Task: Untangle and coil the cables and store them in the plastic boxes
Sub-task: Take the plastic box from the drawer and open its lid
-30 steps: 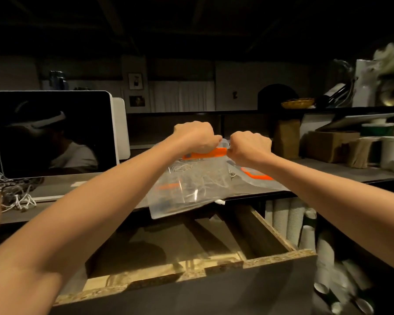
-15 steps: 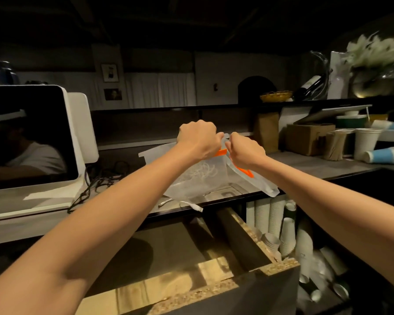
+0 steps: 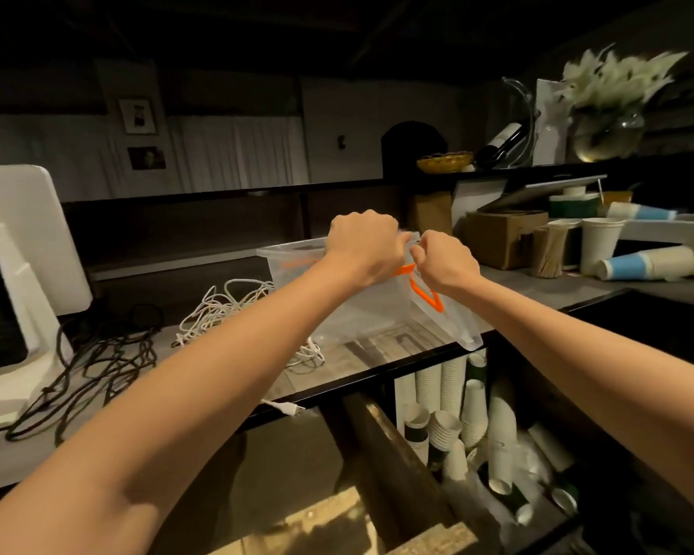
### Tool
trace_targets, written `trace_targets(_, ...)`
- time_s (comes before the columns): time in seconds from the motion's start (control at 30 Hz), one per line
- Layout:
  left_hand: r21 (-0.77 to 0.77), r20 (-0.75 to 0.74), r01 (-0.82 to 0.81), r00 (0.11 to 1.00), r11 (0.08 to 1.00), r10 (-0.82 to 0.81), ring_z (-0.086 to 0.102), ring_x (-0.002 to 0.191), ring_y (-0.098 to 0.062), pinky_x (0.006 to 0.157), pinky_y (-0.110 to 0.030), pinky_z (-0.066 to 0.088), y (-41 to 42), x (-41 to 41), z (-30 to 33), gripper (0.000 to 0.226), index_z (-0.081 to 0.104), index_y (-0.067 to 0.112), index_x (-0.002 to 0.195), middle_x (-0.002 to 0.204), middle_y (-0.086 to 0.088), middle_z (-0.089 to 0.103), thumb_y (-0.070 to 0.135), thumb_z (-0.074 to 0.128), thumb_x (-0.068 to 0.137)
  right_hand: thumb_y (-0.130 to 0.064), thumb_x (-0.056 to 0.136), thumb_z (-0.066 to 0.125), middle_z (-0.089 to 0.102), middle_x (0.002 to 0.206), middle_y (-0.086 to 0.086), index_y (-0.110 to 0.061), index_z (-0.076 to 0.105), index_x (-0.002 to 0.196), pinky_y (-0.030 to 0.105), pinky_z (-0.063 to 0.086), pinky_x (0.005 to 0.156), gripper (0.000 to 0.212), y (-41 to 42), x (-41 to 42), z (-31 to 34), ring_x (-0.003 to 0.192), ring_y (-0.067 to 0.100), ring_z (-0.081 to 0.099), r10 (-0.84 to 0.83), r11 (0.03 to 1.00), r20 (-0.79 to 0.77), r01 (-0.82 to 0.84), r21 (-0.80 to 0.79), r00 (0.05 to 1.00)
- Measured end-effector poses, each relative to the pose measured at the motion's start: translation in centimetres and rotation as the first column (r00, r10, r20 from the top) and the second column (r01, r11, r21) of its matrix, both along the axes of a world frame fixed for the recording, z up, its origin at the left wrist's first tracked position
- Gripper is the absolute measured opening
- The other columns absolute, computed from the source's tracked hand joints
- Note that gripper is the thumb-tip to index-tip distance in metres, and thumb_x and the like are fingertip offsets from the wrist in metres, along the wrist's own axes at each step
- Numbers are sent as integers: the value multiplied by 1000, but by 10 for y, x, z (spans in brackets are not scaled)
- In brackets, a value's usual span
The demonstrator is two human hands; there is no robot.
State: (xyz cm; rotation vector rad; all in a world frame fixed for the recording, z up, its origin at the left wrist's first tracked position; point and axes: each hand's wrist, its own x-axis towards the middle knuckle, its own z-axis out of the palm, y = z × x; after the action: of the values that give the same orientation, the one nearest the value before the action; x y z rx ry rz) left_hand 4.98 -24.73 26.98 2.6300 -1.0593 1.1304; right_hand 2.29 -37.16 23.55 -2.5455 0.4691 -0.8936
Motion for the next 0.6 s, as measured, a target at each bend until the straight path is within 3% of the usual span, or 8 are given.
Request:
trace_targets(0.17, -77, -24, 93, 995, 993, -95, 61, 82, -30, 68, -35, 40, -27, 23, -7, 34, 54, 20, 83, 87, -6, 64, 42, 37, 101, -28, 100, 43, 62, 103, 13, -13, 55, 93, 33, 37, 71, 20, -30, 13, 1, 88, 28, 54, -26, 997, 26, 23, 78, 999)
trace_targets(0.27, -143, -78, 174, 979, 974, -186, 62, 79, -28, 70, -37, 46, -43, 38, -16, 32, 47, 22, 79, 78, -2, 56, 42, 38, 101, -29, 100, 44, 63, 103, 12, -14, 58, 99, 35, 42, 74, 21, -47, 24, -1, 96, 30, 59, -49, 991, 46, 43, 123, 998)
trace_targets(0.37, -167, -100, 193, 972, 967, -211, 59, 76, -24, 65, -34, 41, -60, 53, -23, 35, 51, 20, 78, 78, -2, 57, 43, 38, 102, -30, 100, 43, 63, 104, 11, -15, 56, 99, 42, 49, 83, 20, -63, 38, -8, 96, 29, 59, -47, 985, 55, 37, 166, 997)
trace_targets(0.47, -162, -125, 191, 969, 968, -212, 59, 80, -25, 67, -34, 40, -74, 69, -31, 34, 53, 21, 80, 87, -6, 65, 42, 38, 102, -30, 101, 38, 61, 106, 11, -13, 55, 104, 46, 48, 88, 24, -76, 54, -18, 98, 29, 57, -33, 979, 36, 25, 202, 999)
trace_targets(0.6, -180, -166, 189, 962, 965, -219, 62, 80, -27, 69, -36, 45, -88, 93, -46, 37, 54, 19, 79, 87, -6, 67, 42, 36, 102, -25, 103, 32, 55, 103, 10, -8, 52, 108, 41, 43, 83, 26, -91, 79, -26, 96, 28, 53, 4, 974, 3, -5, 228, 1000)
